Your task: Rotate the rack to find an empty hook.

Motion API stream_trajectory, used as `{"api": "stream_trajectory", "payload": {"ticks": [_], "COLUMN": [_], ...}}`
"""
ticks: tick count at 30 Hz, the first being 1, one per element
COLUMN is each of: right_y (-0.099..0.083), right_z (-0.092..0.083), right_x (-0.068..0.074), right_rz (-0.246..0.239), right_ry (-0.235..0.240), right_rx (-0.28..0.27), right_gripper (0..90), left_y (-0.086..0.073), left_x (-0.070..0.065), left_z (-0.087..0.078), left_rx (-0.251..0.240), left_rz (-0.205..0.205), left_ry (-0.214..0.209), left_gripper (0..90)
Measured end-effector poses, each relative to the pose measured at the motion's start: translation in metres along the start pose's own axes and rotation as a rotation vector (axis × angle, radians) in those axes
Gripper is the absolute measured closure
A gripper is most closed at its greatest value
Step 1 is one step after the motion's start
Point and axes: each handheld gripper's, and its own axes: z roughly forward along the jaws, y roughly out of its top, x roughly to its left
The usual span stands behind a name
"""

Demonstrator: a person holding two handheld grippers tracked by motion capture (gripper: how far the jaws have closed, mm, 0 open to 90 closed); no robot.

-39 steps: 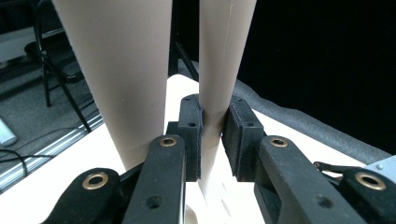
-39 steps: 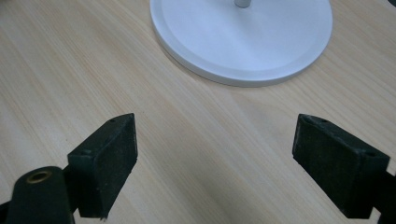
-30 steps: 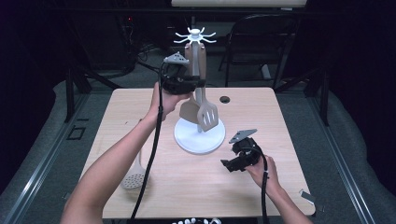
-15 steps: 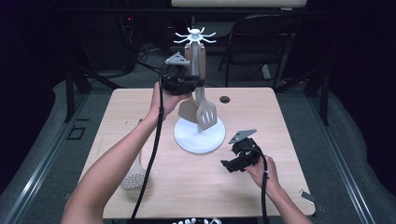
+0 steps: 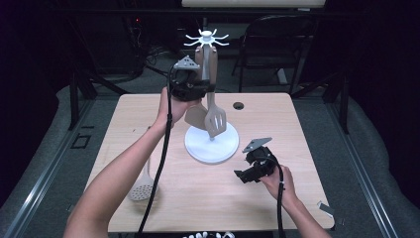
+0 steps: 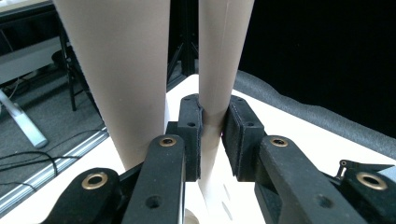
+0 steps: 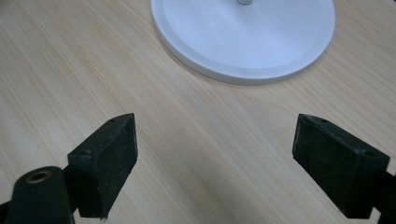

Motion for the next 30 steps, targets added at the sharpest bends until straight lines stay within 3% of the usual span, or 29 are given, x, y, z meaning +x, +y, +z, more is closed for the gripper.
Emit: {"api": "stream_trajectory", "payload": {"ticks": [20,22,25,30], "right_y": [0.0,0.0,-0.001,-0.001], "right_z": [0.0,0.0,0.0,0.0], "right_x": [0.001,0.001,0.0,0.0], "right_rz": [-0.007,-0.008,-0.006,-0.006], "right_ry": [0.0,0.004,0.001,0.002], "right_rx": [0.004,0.006,0.005,0.006], "right_gripper": [13.5,13.5,13.5,13.5], "left_y": [-0.001,-0.002,-0.003,-0.007], "left_x": [0.0,-0.001,-0.003,-0.006], "left_z": [0.0,-0.002,-0.005,-0.014], "left_rx": [-0.004,-0.008,-0.008,-0.018], "left_rz": [-0.009,-0.013,-0.018,-0.019], "left_ry": [-0.005,-0.017,-0.033,-0.06], "left_gripper": [76.0,70.6,52.7,38.8]}}
